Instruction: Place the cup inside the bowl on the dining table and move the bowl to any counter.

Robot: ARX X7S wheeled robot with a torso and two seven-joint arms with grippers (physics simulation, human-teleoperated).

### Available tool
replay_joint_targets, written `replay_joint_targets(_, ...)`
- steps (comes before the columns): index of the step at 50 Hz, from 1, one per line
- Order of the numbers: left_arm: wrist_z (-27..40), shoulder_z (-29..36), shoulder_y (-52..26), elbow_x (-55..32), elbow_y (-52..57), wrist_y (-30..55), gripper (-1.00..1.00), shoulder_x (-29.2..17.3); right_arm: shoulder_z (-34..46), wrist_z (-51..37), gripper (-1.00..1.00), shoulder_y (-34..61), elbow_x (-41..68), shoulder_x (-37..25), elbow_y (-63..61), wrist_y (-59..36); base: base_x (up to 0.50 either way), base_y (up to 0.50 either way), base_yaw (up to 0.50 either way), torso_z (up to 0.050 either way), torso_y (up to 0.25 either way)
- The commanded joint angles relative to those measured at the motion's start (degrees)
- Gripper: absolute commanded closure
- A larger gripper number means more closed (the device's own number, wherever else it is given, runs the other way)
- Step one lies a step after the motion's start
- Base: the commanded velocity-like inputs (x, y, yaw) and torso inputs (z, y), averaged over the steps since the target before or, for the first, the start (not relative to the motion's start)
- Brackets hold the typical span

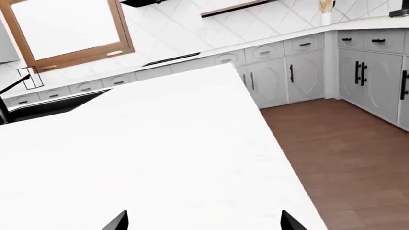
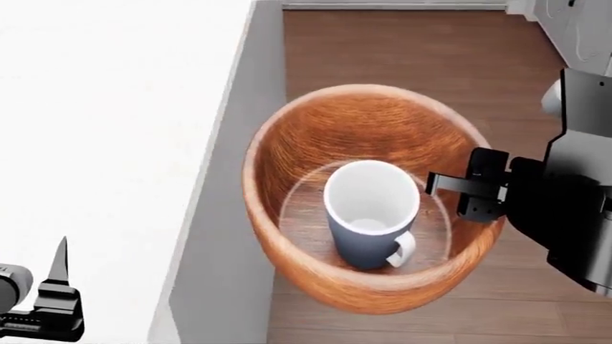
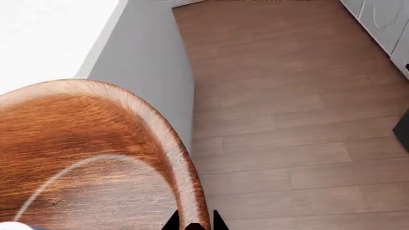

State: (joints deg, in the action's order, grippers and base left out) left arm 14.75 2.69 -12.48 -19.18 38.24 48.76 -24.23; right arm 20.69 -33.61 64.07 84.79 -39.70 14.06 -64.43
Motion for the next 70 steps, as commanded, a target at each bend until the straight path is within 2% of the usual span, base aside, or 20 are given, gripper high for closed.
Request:
replay_joint_targets(1,-0.2,-0.5,0.1,-0.1,-0.7,-2.3,-1.00,0.3,-0.8,1.1,1.00,0.6,-0.1,0.1,-0.4,0.5,0.00,-0.50,0.00,0.000,0.000)
replay_joint_targets(28,0.2,-0.2,0.3,0.2,-1.8,-3.9,-1.00,0.3,0.4,2.1,1.00,1.4,-1.6,0.0,0.8,1.0,0.00,-0.50,0.00,0.000,0.001)
replay_joint_targets(41,0.0,0.3,0.3,0.4,-2.1,-4.4,-1.00,-0.1,2.6,7.5,1.00,1.1,-6.9,-0.3,-0.3,4.7,0.00,-0.50,0.00,0.001,0.000)
replay_joint_targets(54,0.3,0.4,0.4,0.3,-2.1,-4.4,-1.00,-0.2,0.6,6.5,1.00,-0.7,-5.0,-0.1,-0.4,6.3,0.36,-0.41,0.00,0.000,0.001)
replay_joint_targets(70,0.6,1.0,0.8,0.7,-2.7,-5.3,-1.00,-0.2,-0.1,6.5,1.00,-1.7,-5.0,0.0,0.2,7.8,0.50,-0.08,0.00,0.000,0.001)
